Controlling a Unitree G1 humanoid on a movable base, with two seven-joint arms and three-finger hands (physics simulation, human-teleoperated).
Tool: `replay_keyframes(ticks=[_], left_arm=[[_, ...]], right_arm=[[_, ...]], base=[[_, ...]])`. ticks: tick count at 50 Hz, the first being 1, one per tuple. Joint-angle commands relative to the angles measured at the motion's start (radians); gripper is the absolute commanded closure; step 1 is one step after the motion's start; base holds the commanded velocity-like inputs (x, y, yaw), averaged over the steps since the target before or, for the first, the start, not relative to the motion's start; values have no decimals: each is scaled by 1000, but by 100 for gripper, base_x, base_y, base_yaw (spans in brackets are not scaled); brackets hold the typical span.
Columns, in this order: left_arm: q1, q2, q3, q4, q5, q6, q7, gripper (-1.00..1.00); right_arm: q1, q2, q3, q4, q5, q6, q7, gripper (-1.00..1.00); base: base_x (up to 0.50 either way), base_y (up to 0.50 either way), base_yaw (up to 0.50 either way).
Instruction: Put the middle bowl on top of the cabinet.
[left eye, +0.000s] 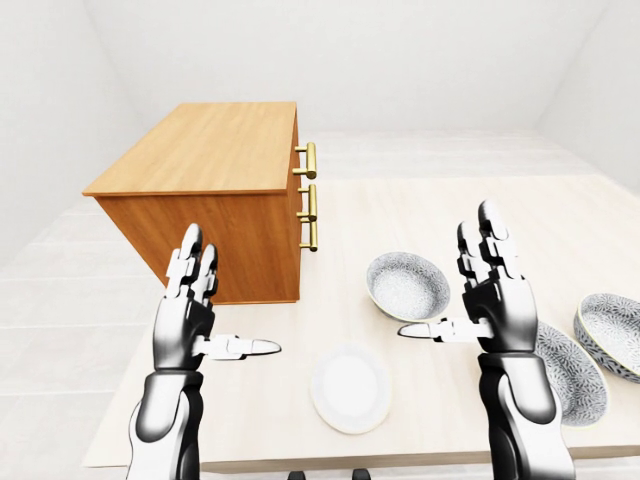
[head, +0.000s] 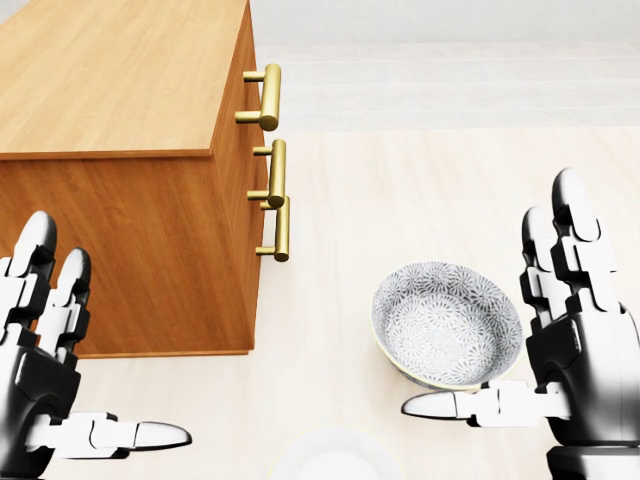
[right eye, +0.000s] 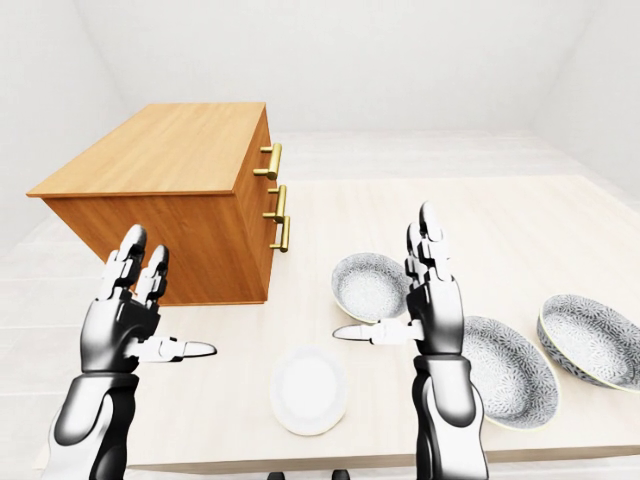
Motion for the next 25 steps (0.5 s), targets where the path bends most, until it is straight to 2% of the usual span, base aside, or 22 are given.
replay_keyframes(ticks=[1,3,6,14,22,25], left_arm=[[5,-7,0,-7,16,0,13,-100],[2,-8,-8,5,43,0,28,-100],[26,-3,-11,-5,3,0,-18,-100],[13,3,7,5,5,0,-16,-100],[38,4,33,-30,-5,0,-41,-100],[32,5,40,-34,-5,0,-46,-100]], right_arm=[[3,-1,-8,-9,6,0,3,-100],[-1,-7,-11,-6,4,0,8,-100],[-2,-7,-15,-3,1,0,9,-100],[5,-27,-28,-20,-28,0,29,-100],[-42,-86,-164,-59,-51,0,71,-100],[-55,-104,-174,-45,-107,0,80,-100]], base=[[0,0,0],[0,0,0],[0,0,0],[0,0,0],[0,0,0],[0,0,0]])
